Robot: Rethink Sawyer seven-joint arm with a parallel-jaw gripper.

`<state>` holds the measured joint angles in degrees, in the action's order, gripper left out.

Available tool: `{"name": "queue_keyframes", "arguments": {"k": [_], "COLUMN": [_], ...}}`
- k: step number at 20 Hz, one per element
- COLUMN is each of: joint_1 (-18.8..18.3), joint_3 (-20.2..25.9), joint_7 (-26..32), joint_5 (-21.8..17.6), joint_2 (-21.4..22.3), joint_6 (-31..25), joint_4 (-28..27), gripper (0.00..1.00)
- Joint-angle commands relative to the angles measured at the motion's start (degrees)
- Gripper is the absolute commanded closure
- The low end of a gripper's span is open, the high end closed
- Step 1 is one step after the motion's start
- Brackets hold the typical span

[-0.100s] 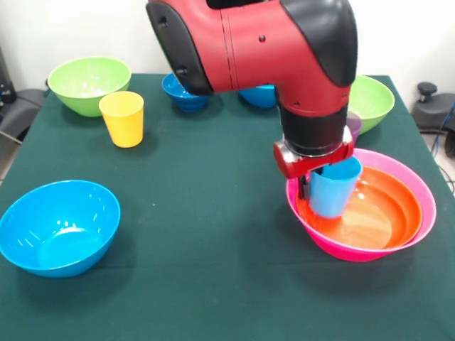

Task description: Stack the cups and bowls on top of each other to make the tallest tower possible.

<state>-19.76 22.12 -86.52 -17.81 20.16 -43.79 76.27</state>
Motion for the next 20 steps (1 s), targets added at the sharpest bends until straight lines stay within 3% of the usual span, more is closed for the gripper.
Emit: {"name": "queue_keyframes", "arguments": {"k": [1,8,20], "joint_1": [0.65,-2.08,-4.57], "joint_3": [5.00,8.69,8.73], "joint_7": [1.70,3.15,4.60], "joint_5": [0.60,1.86,2.24], "joint_2": [-1.42,1.92,11.99], "joint_6": [0.84,1.62,-7.49], "joint_4": [-3.10,0.48,6.42], "gripper": [0.00,0.00,0.00]}}
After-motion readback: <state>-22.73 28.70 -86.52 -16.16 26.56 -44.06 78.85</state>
